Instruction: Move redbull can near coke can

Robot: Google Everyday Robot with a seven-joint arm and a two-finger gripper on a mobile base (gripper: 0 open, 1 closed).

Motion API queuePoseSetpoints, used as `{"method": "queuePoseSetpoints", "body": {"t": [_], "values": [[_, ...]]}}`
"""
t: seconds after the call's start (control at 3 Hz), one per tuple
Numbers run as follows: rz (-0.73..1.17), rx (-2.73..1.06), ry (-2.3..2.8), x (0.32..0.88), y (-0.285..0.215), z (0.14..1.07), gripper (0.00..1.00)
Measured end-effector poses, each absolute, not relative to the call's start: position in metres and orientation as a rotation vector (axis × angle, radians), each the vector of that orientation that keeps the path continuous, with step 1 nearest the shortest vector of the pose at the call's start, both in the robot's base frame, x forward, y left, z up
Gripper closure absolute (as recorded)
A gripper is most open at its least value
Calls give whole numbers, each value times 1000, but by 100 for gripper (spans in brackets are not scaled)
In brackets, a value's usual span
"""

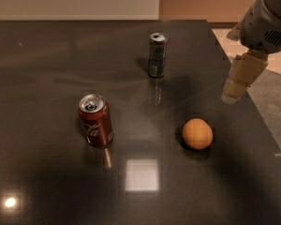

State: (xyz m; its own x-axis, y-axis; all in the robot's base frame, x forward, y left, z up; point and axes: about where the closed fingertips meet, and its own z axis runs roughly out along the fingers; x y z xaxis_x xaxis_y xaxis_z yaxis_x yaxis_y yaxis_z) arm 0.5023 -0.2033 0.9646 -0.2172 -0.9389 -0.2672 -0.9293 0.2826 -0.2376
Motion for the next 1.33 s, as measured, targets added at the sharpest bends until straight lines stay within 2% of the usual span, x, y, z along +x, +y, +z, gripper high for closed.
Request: {"method": "queuePoseSetpoints", "body": {"t": [1.33], "values": [[155,-1522,2102,644,-133,926,0]]}}
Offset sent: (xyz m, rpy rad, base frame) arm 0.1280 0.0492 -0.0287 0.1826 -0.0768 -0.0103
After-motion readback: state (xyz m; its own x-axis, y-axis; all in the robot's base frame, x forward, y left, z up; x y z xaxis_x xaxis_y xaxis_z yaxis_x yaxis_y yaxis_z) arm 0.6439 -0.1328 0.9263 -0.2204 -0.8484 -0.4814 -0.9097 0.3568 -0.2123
